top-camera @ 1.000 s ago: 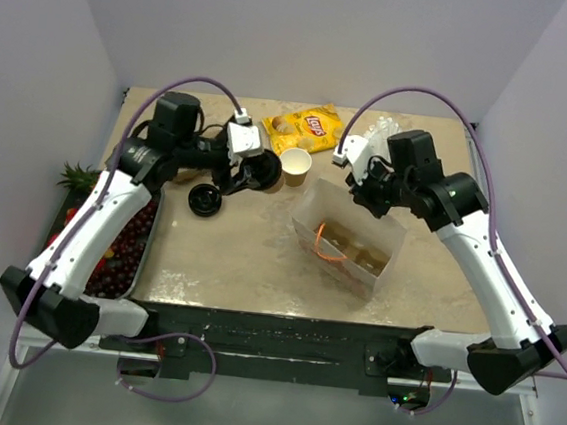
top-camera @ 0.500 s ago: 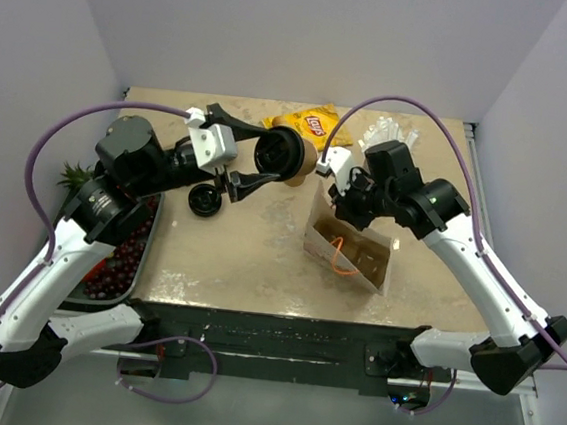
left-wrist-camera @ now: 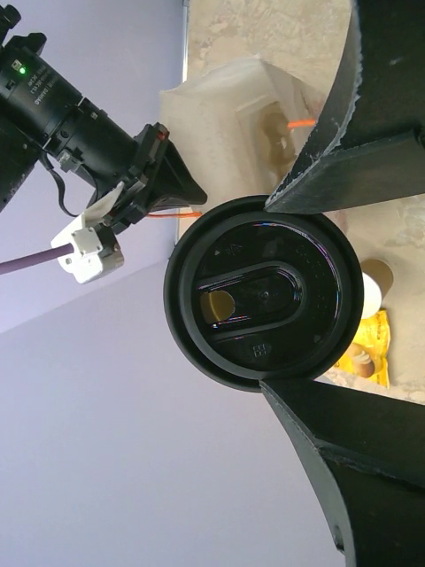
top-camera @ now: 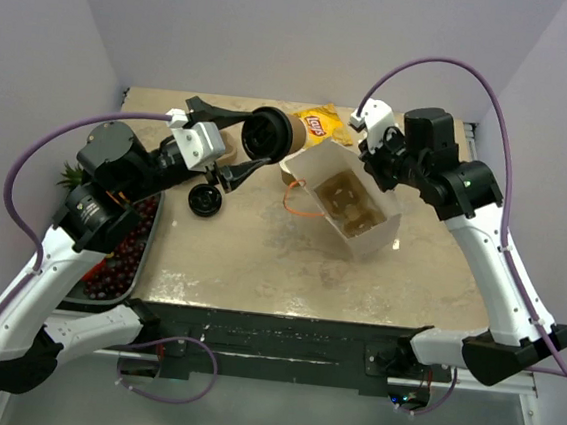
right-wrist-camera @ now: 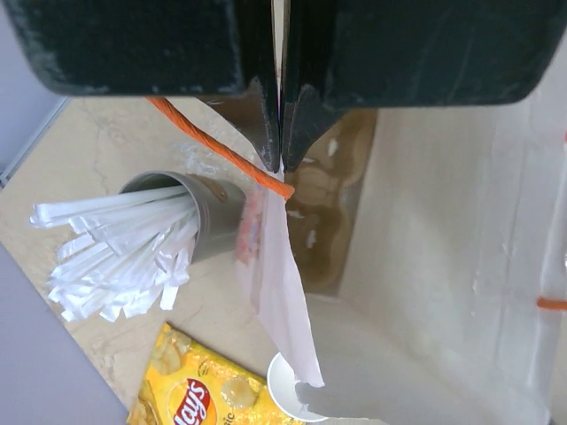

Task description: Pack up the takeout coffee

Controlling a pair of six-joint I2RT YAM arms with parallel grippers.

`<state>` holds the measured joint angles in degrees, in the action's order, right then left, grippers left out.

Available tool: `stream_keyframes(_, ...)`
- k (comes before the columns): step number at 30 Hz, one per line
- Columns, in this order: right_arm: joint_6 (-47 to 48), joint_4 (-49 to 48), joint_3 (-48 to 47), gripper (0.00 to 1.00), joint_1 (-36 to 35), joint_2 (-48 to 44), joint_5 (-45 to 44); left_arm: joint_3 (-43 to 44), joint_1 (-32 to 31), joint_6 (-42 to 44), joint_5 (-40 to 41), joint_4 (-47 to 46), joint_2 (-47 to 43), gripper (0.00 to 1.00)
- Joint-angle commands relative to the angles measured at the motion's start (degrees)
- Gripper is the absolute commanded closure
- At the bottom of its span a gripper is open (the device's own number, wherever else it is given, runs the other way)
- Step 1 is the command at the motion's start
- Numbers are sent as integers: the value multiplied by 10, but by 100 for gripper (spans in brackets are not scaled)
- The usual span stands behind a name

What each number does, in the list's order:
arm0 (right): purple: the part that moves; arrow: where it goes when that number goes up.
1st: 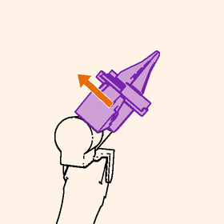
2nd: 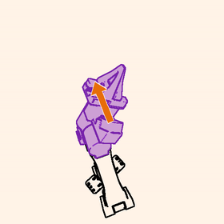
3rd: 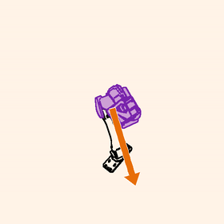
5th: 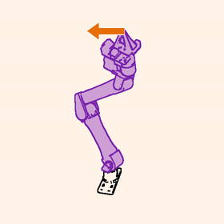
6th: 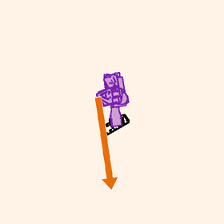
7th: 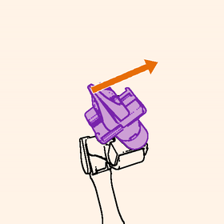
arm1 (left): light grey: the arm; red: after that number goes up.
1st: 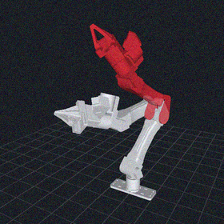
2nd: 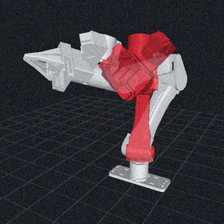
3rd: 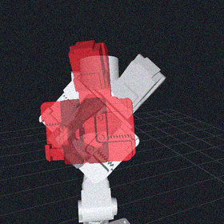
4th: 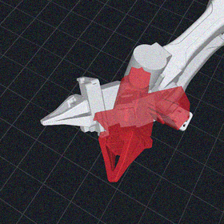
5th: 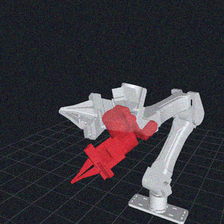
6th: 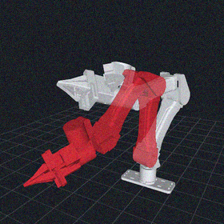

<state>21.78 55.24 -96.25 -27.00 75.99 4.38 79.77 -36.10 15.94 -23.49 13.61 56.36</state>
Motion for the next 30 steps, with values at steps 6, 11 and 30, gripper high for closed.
stream_keyframes(6,-4,-29,82,100,-22,-29,55,13,-2,-26,-26,-64,8,63)
stream_keyframes(11,-39,-29,129,100,-32,-36,89,3,-4,-52,-66,-70,11,65)
stream_keyframes(30,-83,-37,103,100,6,-51,95,-55,-194,230,-100,-51,32,69)
